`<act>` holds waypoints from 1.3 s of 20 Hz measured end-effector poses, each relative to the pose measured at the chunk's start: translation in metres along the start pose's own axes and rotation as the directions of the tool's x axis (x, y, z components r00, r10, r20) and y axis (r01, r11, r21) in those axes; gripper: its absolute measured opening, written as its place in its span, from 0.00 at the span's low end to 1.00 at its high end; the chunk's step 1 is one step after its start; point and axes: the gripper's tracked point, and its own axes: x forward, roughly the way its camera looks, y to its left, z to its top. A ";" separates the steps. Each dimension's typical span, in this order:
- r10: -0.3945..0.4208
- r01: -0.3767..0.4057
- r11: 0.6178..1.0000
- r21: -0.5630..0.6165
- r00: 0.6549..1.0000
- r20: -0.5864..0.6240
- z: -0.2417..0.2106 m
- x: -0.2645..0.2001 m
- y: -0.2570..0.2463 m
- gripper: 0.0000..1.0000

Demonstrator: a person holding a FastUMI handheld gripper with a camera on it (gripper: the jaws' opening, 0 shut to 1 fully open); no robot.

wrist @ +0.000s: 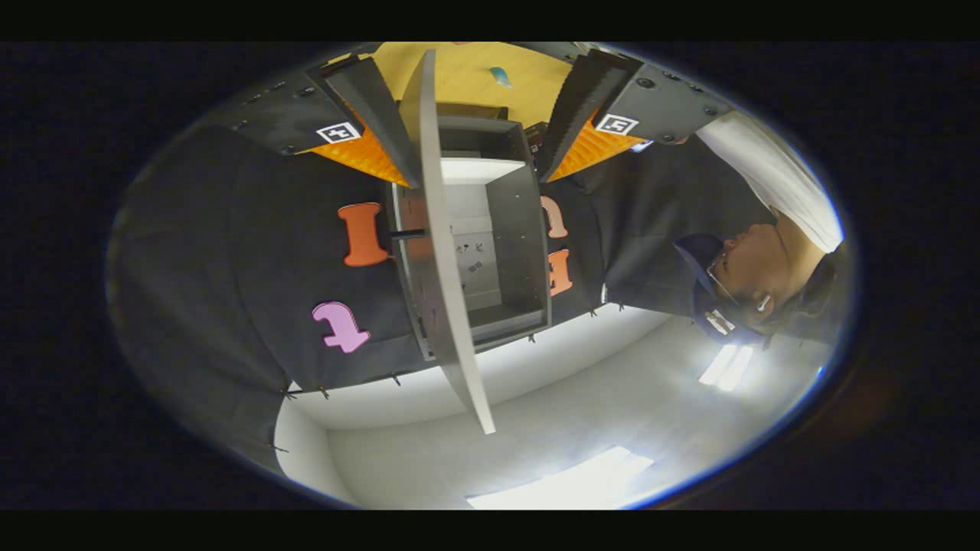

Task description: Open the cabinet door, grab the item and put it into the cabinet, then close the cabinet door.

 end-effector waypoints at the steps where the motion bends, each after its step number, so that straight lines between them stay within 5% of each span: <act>1: -0.002 0.002 1.000 -0.031 1.000 0.003 0.001 0.004 0.020 0.96; 6: 0.027 -0.033 0.990 -0.135 0.999 -0.040 -0.030 0.041 0.114 0.95; 10: 0.059 -0.065 0.996 -0.056 0.994 -0.093 -0.076 0.101 0.156 0.96; 16: -0.130 0.126 0.991 -0.031 0.966 -0.222 -0.173 0.180 0.120 0.97; 22: -0.305 0.328 0.945 -0.004 0.876 -0.373 -0.298 0.210 0.076 0.97; 26: -0.438 0.444 0.890 -0.104 0.766 -0.471 -0.382 0.197 0.033 0.97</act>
